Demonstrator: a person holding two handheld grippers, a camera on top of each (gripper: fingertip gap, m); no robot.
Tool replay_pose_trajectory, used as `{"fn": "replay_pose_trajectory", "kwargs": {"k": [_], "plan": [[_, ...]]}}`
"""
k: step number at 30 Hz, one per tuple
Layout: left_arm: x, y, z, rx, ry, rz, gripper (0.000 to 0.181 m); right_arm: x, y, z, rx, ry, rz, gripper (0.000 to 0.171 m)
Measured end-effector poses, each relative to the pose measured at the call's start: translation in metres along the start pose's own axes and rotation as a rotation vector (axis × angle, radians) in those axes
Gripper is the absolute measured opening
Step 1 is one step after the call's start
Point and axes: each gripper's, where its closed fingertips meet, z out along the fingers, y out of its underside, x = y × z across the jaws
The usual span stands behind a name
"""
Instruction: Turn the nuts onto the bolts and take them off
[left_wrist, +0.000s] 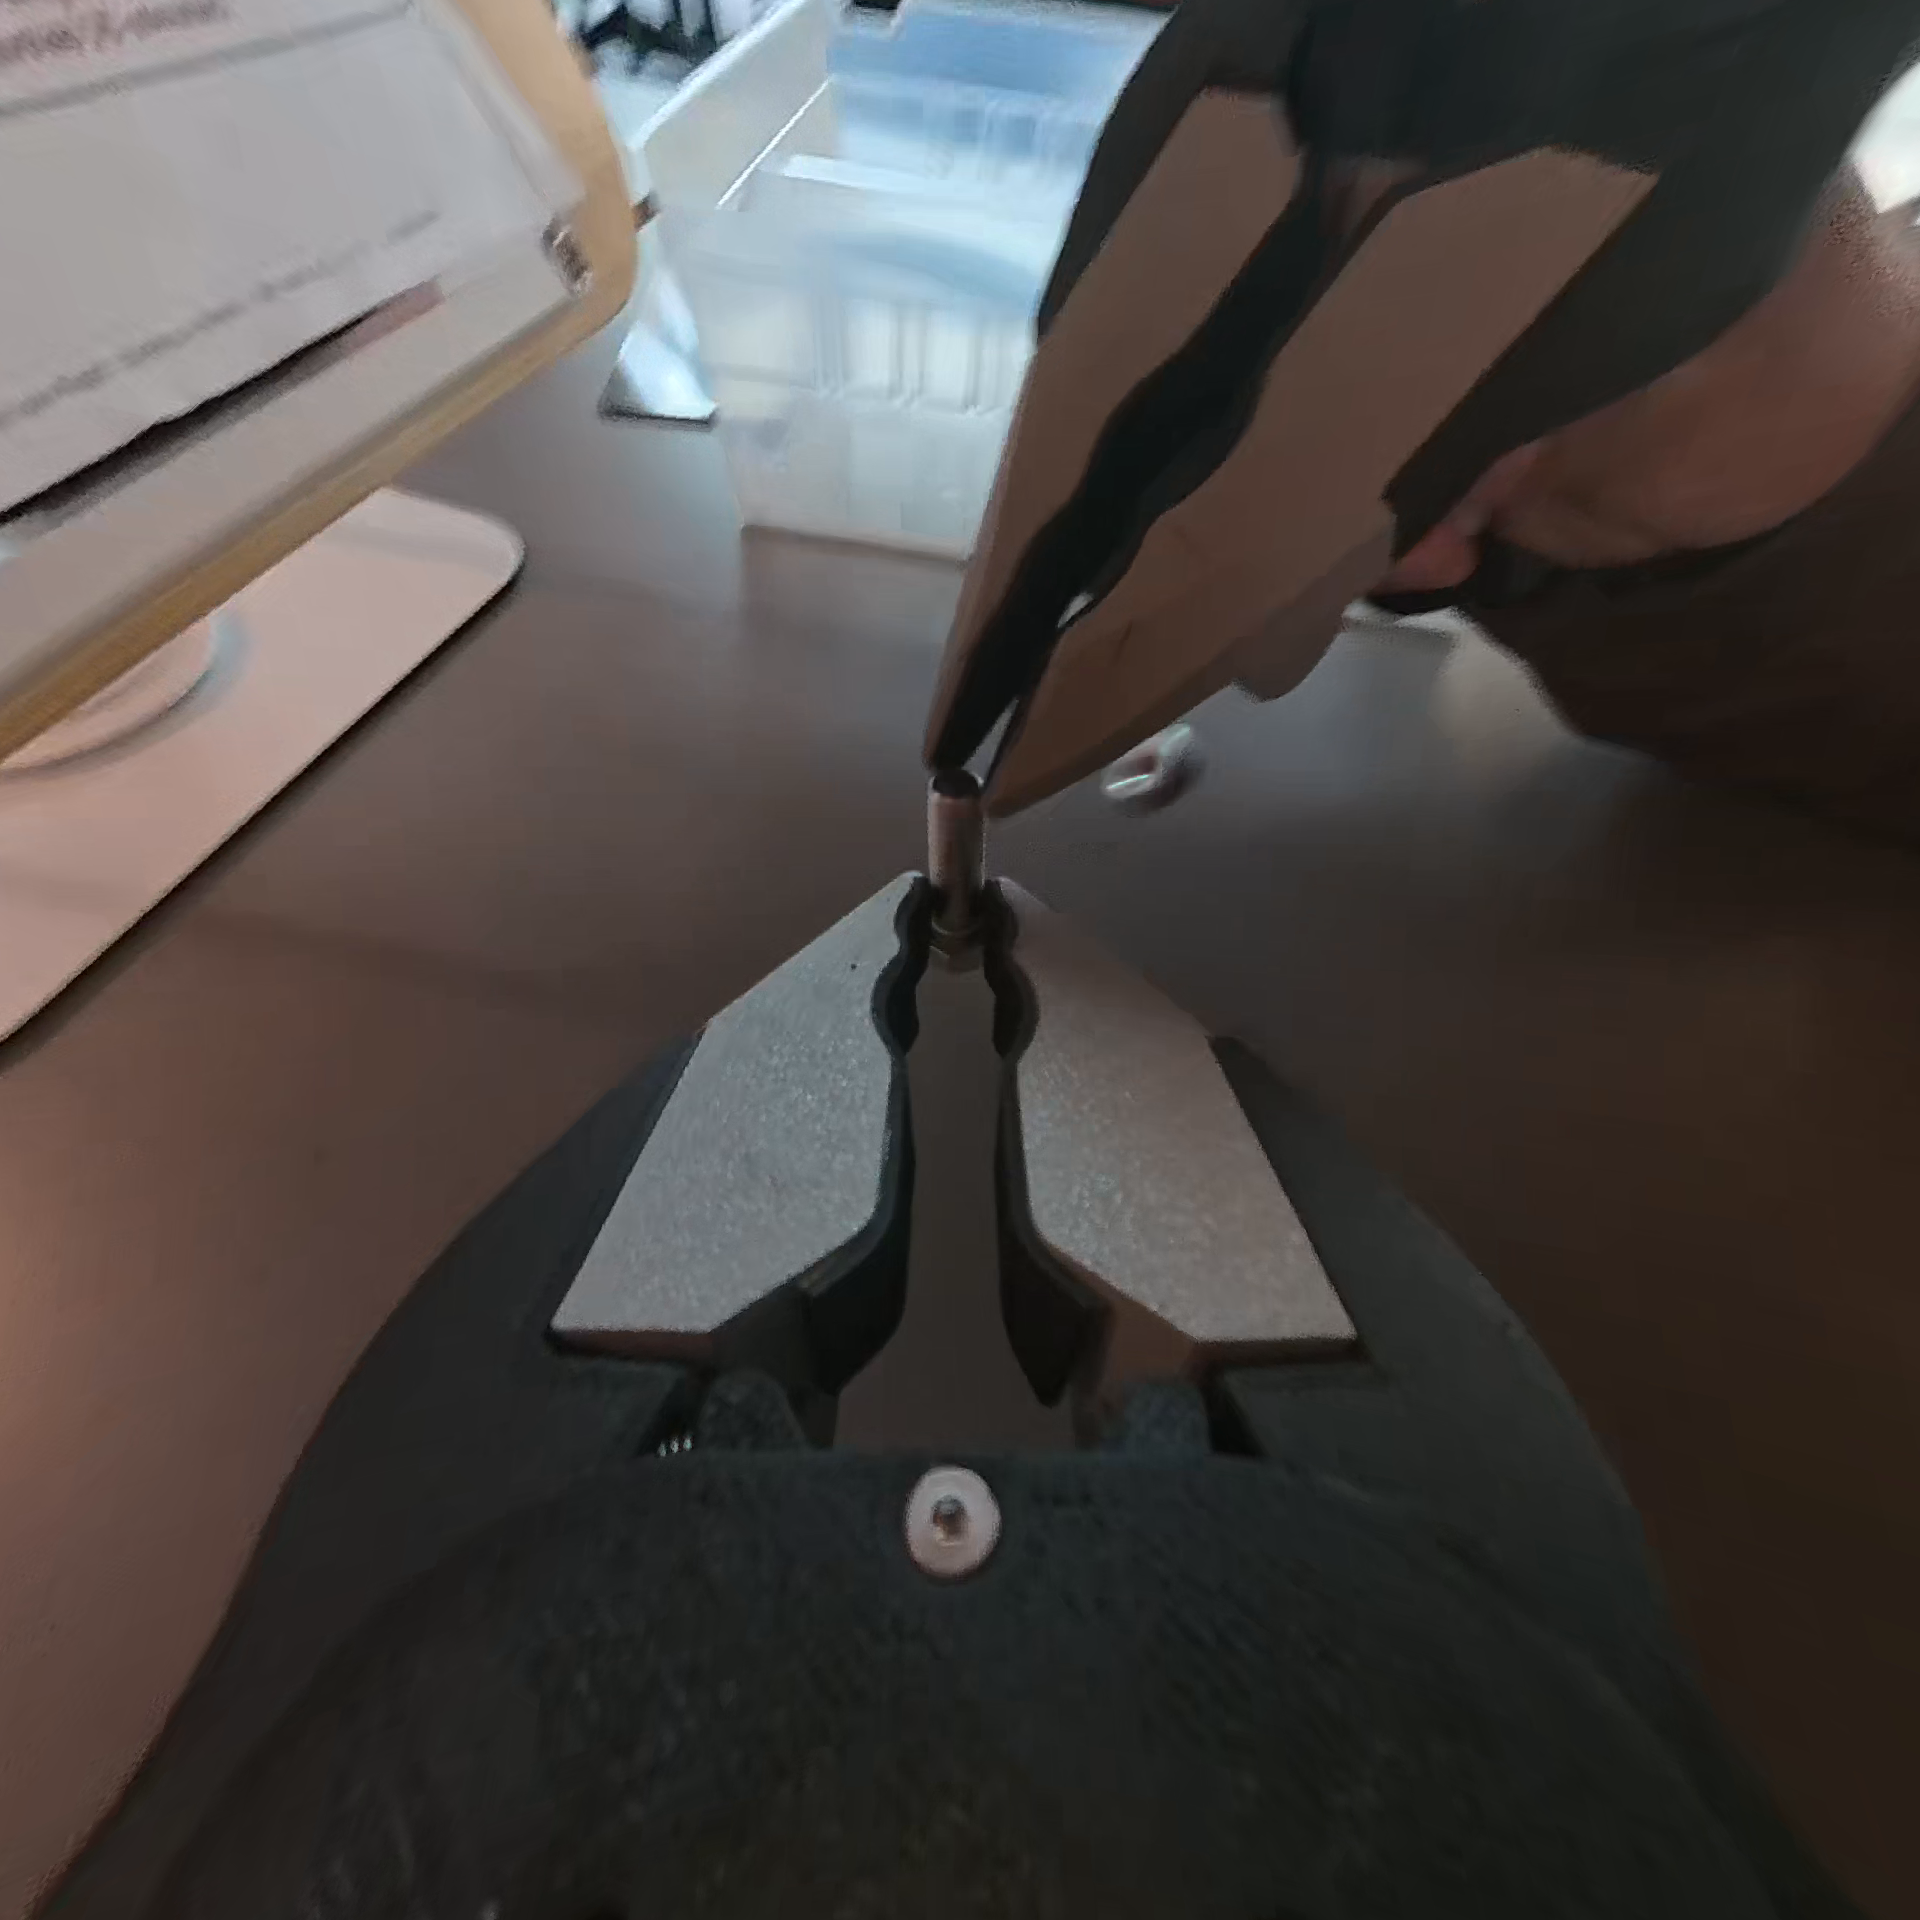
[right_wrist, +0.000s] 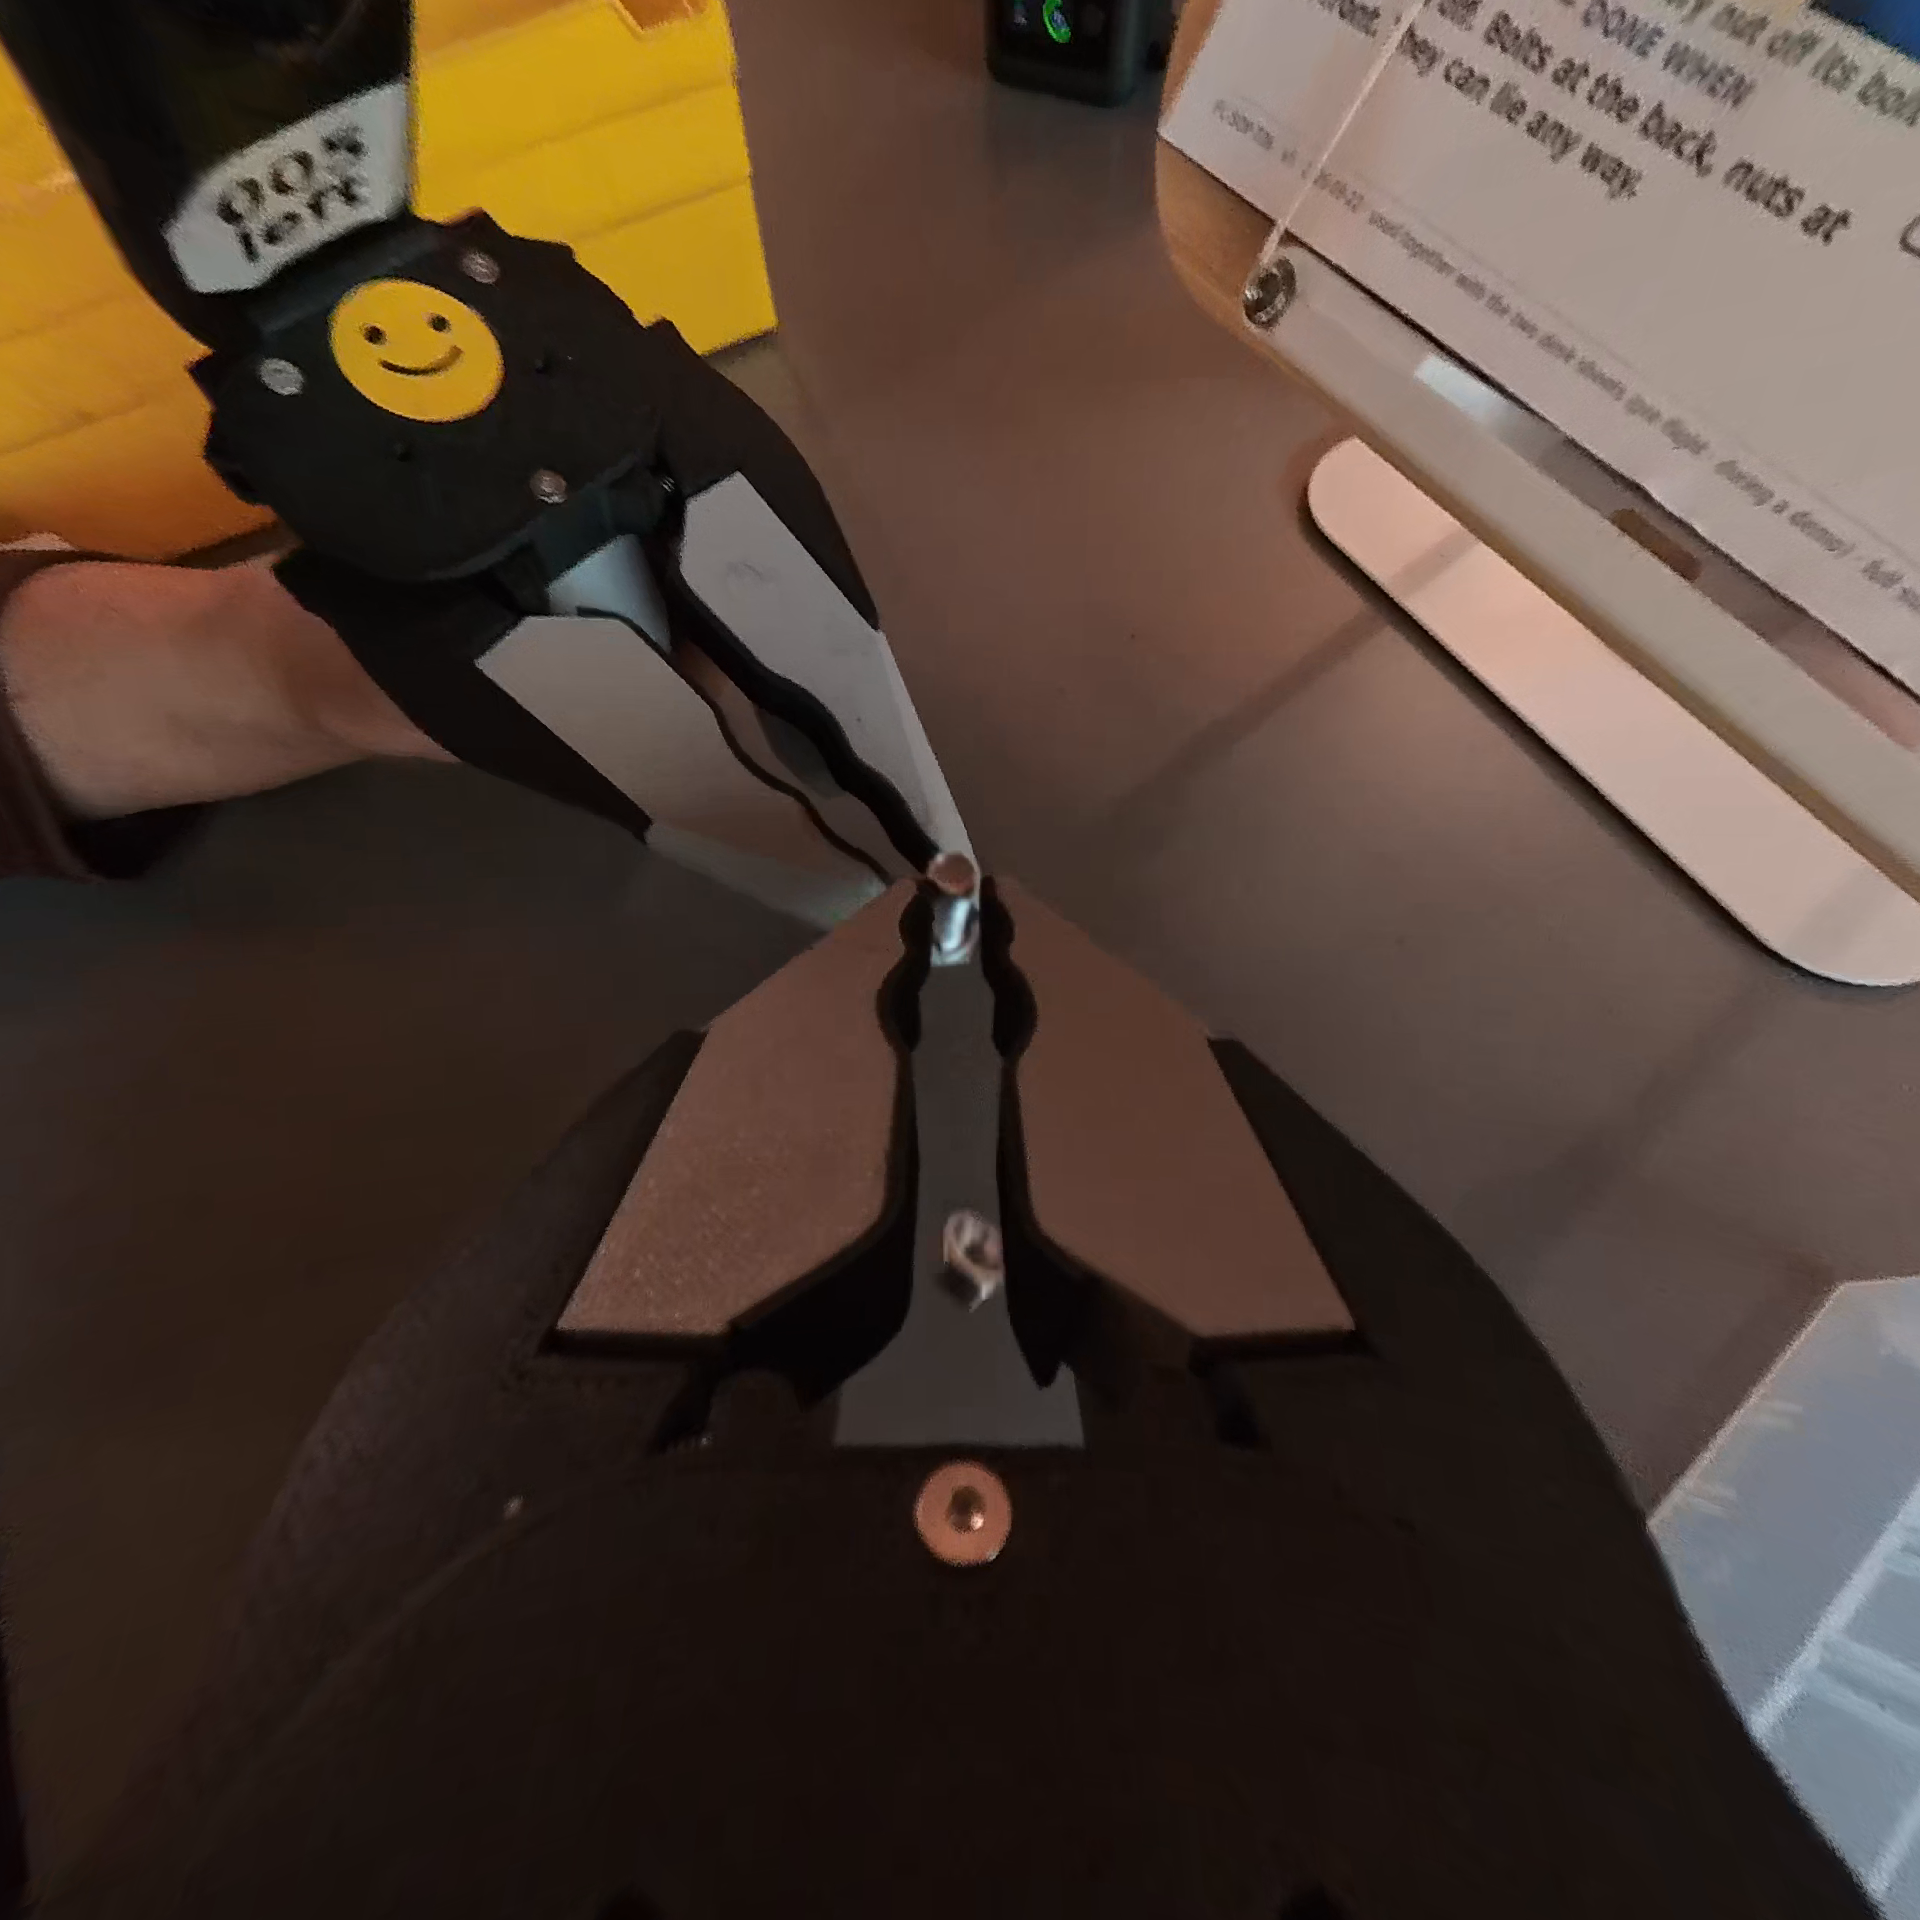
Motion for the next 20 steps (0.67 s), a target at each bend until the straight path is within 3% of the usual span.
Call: {"fn": "replay_pose_trajectory", "kwargs": {"k": [9,17,20], "plan": [[-0.008,0.002,-0.002,-0.008,-0.028,-0.027,0.008,0.026,0.011,-0.009,-0.022,0.068,0.04,0.015],[-0.004,0.004,0.0,-0.023,-0.029,0.009,0.008,0.011,0.038,-0.025,-0.121,0.141,0.054,0.018],[-0.004,0.003,0.0,-0.018,-0.023,0.007,0.008,0.013,0.06,-0.039,-0.205,0.261,0.002,0.011]]}}
